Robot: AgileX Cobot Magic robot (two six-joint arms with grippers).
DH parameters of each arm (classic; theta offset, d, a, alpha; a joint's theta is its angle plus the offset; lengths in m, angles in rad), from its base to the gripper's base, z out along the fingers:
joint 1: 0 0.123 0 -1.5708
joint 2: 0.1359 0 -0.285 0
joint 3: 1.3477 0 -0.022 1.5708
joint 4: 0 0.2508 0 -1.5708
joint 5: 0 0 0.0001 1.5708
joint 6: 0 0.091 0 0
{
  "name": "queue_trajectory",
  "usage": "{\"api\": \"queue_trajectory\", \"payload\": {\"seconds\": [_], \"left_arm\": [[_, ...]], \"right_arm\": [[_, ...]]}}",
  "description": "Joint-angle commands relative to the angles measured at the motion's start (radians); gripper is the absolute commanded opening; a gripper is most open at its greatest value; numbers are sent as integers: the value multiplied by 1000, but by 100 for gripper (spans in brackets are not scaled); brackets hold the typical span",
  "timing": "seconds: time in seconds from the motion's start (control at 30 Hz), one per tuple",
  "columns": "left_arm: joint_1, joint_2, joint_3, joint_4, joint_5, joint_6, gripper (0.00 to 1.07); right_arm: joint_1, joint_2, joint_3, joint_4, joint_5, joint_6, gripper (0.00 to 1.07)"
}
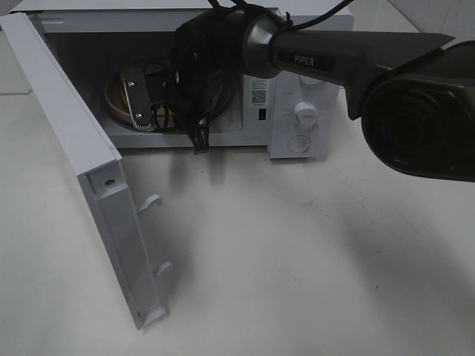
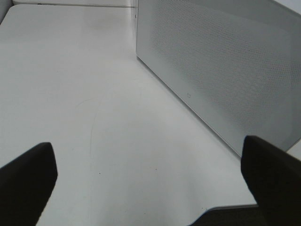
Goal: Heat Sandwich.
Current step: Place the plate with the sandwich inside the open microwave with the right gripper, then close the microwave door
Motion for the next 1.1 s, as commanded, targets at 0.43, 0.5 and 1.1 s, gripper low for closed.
{"api": "queue_trajectory", "payload": {"seconds": [0.43, 0.5, 1.1], "left_arm": [[2, -23, 0, -2, -6, 2, 100], [2, -23, 0, -2, -6, 2, 100], [2, -23, 0, -2, -6, 2, 100]], "right_arm": [[-1, -109, 179, -8, -117, 44, 77], [-1, -120, 195, -11, -126, 44, 77], [-1, -386, 598, -24, -327, 44, 76]]}}
